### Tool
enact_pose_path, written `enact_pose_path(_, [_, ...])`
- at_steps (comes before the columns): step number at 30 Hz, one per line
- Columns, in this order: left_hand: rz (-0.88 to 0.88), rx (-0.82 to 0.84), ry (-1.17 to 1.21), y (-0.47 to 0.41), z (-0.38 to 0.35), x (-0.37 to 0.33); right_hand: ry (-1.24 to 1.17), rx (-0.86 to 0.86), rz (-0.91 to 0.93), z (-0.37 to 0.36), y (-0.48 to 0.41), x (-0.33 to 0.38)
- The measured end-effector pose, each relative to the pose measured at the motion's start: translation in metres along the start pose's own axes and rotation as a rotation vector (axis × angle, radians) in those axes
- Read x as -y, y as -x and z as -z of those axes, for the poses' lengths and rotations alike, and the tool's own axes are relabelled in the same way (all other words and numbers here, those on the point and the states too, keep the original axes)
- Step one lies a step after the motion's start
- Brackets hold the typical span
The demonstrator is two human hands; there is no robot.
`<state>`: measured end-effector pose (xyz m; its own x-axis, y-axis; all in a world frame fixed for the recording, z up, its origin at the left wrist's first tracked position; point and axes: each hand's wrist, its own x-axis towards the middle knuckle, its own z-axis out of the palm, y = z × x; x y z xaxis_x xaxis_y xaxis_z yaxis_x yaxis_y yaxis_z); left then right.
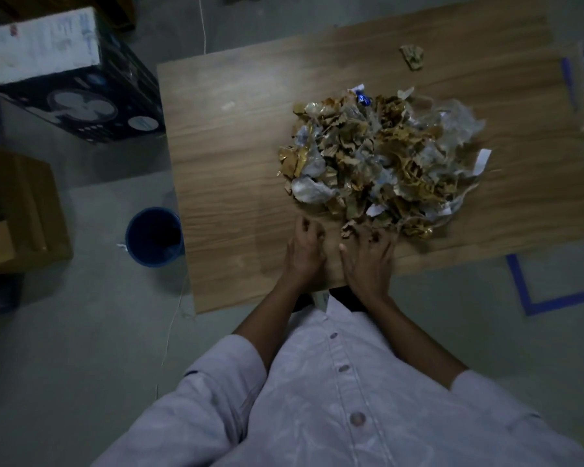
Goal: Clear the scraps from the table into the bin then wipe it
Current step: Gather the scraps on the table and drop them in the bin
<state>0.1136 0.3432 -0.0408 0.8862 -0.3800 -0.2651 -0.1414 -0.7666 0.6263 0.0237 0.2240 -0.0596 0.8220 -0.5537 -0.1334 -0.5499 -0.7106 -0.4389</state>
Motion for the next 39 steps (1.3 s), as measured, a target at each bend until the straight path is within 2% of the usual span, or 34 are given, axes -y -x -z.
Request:
enact_pose_path(5, [0.006, 0.048, 0.172, -0.003, -0.001, -0.011, 0.048, 0.022, -0.014, -0.001, -0.020, 0.023])
enact_pose_path(8, [-0.034, 0.142, 0.161, -0.009, 0.004, -0.019, 0.043, 0.061, -0.030, -0.001, -0.025, 0.029])
enact_pose_path(11, [-0.069, 0.185, 0.135, -0.014, 0.006, -0.022, 0.010, 0.073, 0.049, -0.001, -0.026, 0.030])
enact_pose_path(13, [-0.080, 0.211, 0.099, -0.017, 0.005, -0.021, -0.082, 0.068, 0.054, 0.001, -0.026, 0.025])
enact_pose_path(18, [-0.075, 0.233, 0.035, -0.022, 0.002, -0.022, -0.412, 0.040, -0.098, 0.008, -0.020, 0.012])
enact_pose_path(22, [-0.031, 0.225, 0.057, -0.029, -0.001, -0.029, -0.484, 0.071, -0.178, 0.007, -0.019, 0.013])
enact_pose_path(25, [-0.010, 0.213, 0.153, -0.029, 0.004, -0.038, -0.532, 0.021, -0.191, 0.023, -0.021, 0.020])
enact_pose_path(27, [-0.023, 0.128, 0.280, -0.029, 0.015, -0.047, -0.568, -0.067, -0.136, 0.041, -0.024, 0.029])
enact_pose_path(31, [-0.174, -0.105, 0.376, -0.043, 0.051, -0.086, -0.631, -0.347, 0.012, 0.078, -0.042, 0.055])
enact_pose_path(34, [-0.313, -0.152, 0.429, -0.071, 0.073, -0.118, -0.613, -0.483, 0.041, 0.097, -0.073, 0.071])
enact_pose_path(36, [-0.342, -0.106, 0.439, -0.090, 0.079, -0.130, -0.568, -0.506, 0.015, 0.104, -0.094, 0.078])
enact_pose_path(39, [-0.295, 0.008, 0.324, -0.106, 0.075, -0.132, -0.438, -0.346, -0.058, 0.107, -0.113, 0.076])
